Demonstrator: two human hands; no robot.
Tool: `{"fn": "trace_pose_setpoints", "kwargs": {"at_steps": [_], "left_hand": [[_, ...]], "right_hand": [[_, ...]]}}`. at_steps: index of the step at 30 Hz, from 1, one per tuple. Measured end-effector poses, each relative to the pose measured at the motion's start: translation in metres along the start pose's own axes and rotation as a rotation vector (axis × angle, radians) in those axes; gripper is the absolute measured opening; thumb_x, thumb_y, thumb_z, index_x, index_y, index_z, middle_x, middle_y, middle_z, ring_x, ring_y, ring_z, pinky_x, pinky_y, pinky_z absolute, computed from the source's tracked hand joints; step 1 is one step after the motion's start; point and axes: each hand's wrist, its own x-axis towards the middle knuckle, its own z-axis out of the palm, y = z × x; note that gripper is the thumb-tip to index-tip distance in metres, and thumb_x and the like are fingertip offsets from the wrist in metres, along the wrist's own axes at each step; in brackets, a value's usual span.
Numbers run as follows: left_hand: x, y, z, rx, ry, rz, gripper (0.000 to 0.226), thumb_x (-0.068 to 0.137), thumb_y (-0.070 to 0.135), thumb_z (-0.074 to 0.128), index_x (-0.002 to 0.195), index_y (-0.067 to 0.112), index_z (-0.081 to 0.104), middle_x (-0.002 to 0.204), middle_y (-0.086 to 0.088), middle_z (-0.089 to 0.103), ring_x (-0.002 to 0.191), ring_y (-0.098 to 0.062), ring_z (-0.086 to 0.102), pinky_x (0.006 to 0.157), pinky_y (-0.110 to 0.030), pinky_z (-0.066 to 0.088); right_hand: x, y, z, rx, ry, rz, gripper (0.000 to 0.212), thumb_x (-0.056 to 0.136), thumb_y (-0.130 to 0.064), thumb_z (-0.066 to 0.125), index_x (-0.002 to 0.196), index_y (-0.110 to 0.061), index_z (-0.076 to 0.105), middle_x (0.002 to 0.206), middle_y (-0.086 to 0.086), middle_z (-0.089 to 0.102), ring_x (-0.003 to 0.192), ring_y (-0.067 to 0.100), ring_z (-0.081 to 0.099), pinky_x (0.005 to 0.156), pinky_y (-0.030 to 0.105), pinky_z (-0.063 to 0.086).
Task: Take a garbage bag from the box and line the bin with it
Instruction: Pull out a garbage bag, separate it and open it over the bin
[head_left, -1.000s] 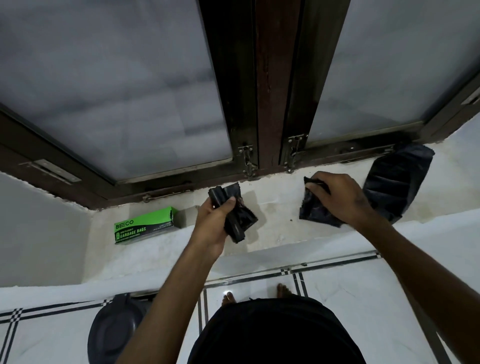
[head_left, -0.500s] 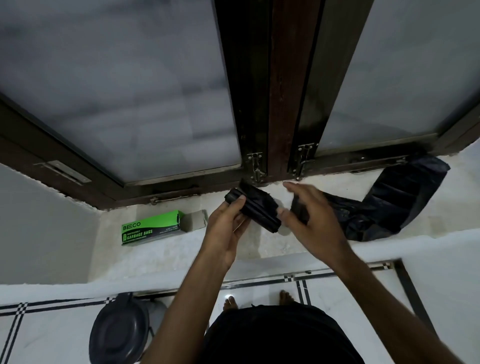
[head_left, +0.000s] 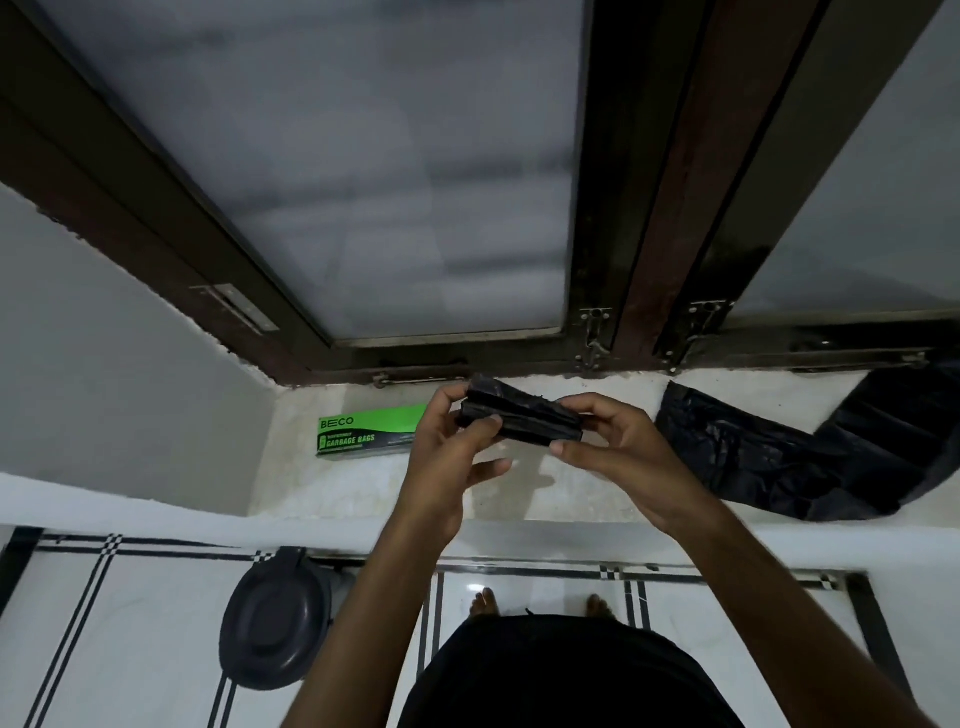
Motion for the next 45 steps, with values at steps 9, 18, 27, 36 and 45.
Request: {"fn": "trace_pose_setpoints", "kwargs": {"at_steps": [9, 18, 27, 36, 45], "left_hand": [[0.007, -0.01, -0.073, 0.608, 0.32, 0.592, 0.021, 0.085, -0.002, 0.067, 0.092, 0.017, 0.07, 0.109, -0.001, 0.066, 0.105, -0.01, 0.062, 0.091, -0.033, 0.053], [0.047, -0.032, -0.136, 1.28, 0.195, 0.502, 0.059, 0.079, 0.018, 0.081, 0.134, 0.019, 0.059, 0.141, -0.01, 0.057, 0.136, -0.039, 0.044, 0.115, -0.053, 0.034], [0.042, -0.034, -0.119, 1.053, 0.191, 0.6, 0.058, 0.074, 0.017, 0.085, 0.127, 0.02, 0.063, 0.127, -0.001, 0.065, 0.117, -0.024, 0.055, 0.097, -0.027, 0.04], [0.036, -0.027, -0.122, 0.866, 0.176, 0.574, 0.057, 0.076, 0.023, 0.085, 0.128, 0.023, 0.062, 0.126, 0.003, 0.064, 0.115, -0.019, 0.055, 0.096, -0.035, 0.049], [0.033, -0.024, -0.115, 0.915, 0.17, 0.619, 0.056, 0.077, 0.024, 0.084, 0.128, 0.023, 0.062, 0.127, 0.002, 0.064, 0.116, -0.02, 0.055, 0.097, -0.033, 0.047]], "right_hand": [[0.028, 0.007, 0.029, -0.2, 0.189, -0.119, 0.02, 0.086, -0.004, 0.071, 0.099, -0.018, 0.072, 0.09, -0.002, 0.073, 0.078, 0.001, 0.066, 0.071, 0.013, 0.051], [0.053, 0.029, 0.071, -0.437, 0.159, -0.118, 0.021, 0.084, -0.006, 0.073, 0.102, -0.014, 0.073, 0.103, 0.006, 0.058, 0.086, 0.009, 0.064, 0.077, 0.009, 0.05], [0.055, 0.028, 0.108, -0.422, 0.217, -0.186, 0.024, 0.093, -0.006, 0.06, 0.11, -0.02, 0.07, 0.098, -0.016, 0.069, 0.089, -0.011, 0.062, 0.073, 0.005, 0.046], [0.056, 0.007, 0.075, 0.236, 0.115, 0.141, 0.02, 0.099, -0.014, 0.053, 0.109, -0.017, 0.07, 0.107, 0.008, 0.069, 0.09, 0.02, 0.065, 0.071, 0.027, 0.055], [0.058, 0.003, 0.095, 0.06, 0.087, 0.041, 0.026, 0.087, -0.011, 0.071, 0.112, -0.018, 0.067, 0.106, 0.007, 0.063, 0.085, 0.009, 0.067, 0.069, 0.029, 0.055]]}}
